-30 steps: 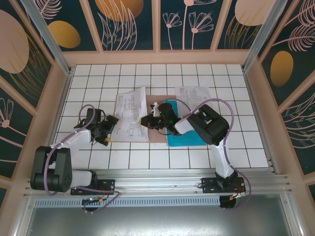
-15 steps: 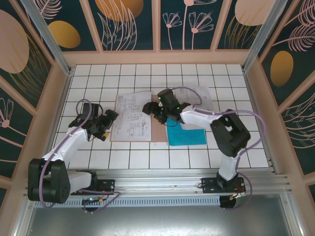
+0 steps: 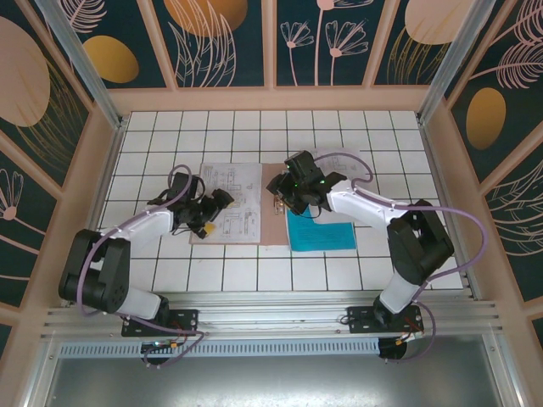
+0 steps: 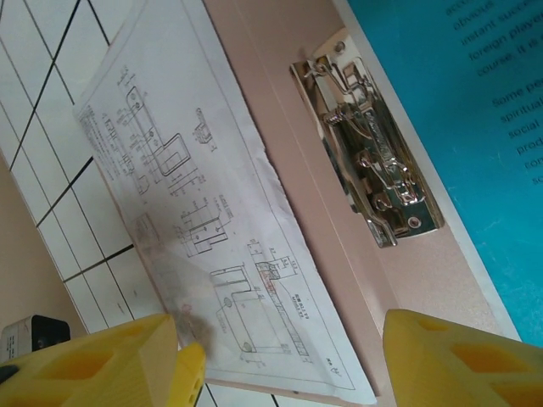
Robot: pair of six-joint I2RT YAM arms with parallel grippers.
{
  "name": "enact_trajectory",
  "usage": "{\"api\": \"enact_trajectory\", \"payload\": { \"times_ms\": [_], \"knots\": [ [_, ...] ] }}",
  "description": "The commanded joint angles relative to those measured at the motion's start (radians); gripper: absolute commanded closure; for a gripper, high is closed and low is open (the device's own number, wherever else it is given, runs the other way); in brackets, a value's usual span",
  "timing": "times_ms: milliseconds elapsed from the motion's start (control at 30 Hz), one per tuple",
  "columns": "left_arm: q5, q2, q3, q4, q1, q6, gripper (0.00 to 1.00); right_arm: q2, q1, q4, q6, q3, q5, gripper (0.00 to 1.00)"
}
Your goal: Put the files into the folder
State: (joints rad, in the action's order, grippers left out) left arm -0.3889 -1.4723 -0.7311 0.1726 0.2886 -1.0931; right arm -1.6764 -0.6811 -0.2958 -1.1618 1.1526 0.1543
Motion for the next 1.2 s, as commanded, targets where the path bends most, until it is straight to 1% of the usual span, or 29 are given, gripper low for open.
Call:
{"api": "enact_trajectory", "payload": {
  "times_ms": [0,233,433,667,1033,1167],
  "knots": [
    [-0.036,-0.026,0.029,-0.082,0.023,0.020,0.02,-0.032,0.003,-0.020,-0.057,-0.004,-0.006,0.34],
    [-0.042,0.002,0.137,-0.172,0.100,-0.081,0.03,-0.091,0.004,-0.002,-0.054,0.021,0.010,0.33],
    [-0.049,0.026,0.192,-0.221,0.140,-0.135,0.03,-0.155,0.002,-0.008,-0.044,0.071,0.025,0.33],
    [-0.027,0.031,0.190,-0.192,0.143,-0.127,0.03,-0.222,0.000,-0.040,-0.030,0.133,0.019,0.33],
    [-0.001,0.031,0.147,-0.120,0.142,-0.092,0.03,-0.273,-0.018,-0.054,-0.045,0.154,0.032,0.33],
    [0.002,0.032,0.142,-0.111,0.143,-0.085,0.03,-0.290,-0.020,-0.064,-0.039,0.167,0.017,0.33]
  ]
}}
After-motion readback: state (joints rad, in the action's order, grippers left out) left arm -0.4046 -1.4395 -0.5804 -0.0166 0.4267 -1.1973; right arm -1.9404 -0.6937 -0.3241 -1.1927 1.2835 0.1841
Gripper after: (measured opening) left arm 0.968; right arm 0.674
